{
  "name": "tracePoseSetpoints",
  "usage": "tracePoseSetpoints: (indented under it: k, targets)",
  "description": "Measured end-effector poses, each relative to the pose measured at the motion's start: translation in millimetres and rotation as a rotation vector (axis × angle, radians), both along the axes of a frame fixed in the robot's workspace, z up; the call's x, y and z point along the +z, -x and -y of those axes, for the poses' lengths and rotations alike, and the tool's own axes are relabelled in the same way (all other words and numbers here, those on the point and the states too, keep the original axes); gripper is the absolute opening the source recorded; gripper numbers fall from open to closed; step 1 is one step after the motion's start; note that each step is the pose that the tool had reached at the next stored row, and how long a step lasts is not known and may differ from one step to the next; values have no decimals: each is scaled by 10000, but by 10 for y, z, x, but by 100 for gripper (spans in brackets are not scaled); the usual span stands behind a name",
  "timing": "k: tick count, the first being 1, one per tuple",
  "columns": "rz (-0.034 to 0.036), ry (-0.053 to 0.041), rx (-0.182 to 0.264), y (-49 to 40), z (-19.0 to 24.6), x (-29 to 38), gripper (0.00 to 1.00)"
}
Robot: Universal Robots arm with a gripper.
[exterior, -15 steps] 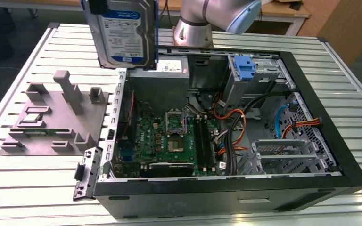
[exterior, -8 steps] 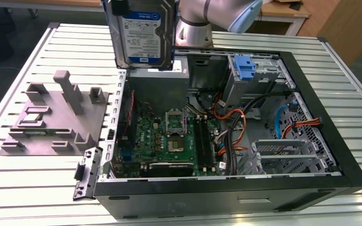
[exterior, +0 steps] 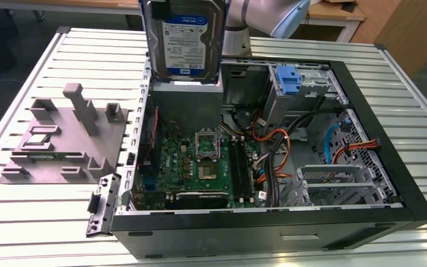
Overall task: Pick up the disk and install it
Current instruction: 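Pick up the disk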
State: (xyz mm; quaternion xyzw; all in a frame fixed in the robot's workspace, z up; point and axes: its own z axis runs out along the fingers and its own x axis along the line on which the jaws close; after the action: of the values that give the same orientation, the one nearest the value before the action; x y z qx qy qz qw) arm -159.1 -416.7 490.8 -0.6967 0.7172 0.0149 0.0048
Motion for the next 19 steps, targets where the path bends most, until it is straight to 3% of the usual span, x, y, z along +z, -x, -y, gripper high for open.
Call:
tracePoseSetpoints:
  k: [5,11,15,19]
  targets:
    - [0,4,-18,-50,9,-3,36]
    - [1,4,-54,-52,120,-19,36]
    - [0,5,-104,-104,130,-26,36]
    - [0,5,-130,-215,130,-32,36]
